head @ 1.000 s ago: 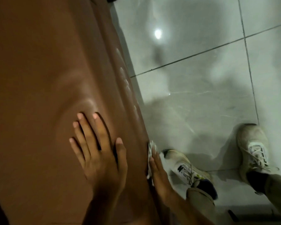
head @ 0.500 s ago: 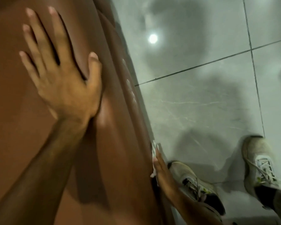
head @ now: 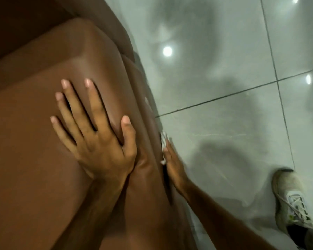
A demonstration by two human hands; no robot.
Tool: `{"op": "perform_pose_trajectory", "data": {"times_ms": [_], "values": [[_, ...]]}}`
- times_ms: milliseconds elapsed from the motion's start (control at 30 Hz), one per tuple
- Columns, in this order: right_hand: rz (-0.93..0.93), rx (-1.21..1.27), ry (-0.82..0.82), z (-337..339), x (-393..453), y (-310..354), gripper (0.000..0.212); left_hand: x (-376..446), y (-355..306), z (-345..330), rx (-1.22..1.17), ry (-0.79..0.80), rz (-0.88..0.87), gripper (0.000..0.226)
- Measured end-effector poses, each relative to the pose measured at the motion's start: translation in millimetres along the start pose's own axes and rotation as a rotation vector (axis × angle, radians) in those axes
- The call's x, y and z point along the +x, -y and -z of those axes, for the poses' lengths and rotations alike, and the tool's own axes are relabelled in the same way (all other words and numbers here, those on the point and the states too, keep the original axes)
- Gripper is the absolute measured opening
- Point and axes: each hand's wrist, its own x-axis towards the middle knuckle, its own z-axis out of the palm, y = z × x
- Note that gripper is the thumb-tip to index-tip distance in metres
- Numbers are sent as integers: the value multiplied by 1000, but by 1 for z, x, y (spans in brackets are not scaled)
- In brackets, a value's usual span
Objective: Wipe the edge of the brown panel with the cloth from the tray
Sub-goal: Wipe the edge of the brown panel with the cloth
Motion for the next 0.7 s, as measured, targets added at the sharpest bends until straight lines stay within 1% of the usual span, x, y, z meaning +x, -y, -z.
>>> {"op": "perform_pose_trajectory", "data": {"times_ms": [67, 100, 200, 233, 267, 333, 400, 467, 500, 567, 667, 700], "values": [[82, 13, 47, -2, -21, 7, 48, -1, 0, 1, -1, 20, -3, 77], [135, 12, 81, -7, -17, 21, 49, 0, 0, -1, 3, 18, -8, 77], [344, -126, 140, -26, 37, 71, 54, -2, 3, -10, 16, -14, -33, 78], [373, -163, 139, -31, 60, 82, 54, -2, 5, -14, 23, -28, -36, 78], [349, -154, 120, -33, 80, 84, 54, -3, 6, -18, 30, -39, -31, 78], [208, -62, 57, -27, 92, 70, 51, -4, 5, -19, 29, -49, -16, 78], [67, 5, 16, -12, 69, 41, 50, -4, 3, -17, 8, -36, -21, 79], [33, -26, 15, -6, 27, 22, 51, -4, 4, -16, -1, -14, -20, 79], [59, -39, 16, -7, 13, 22, 50, -4, 4, -16, -2, -4, -14, 79], [148, -47, 37, -16, 17, 48, 50, -3, 5, -16, 0, -2, -12, 79], [352, -193, 95, -38, 76, 106, 55, -3, 6, -22, 4, -34, -26, 79], [354, -184, 101, -41, 95, 117, 55, -3, 7, -24, 11, -44, -24, 79]]}}
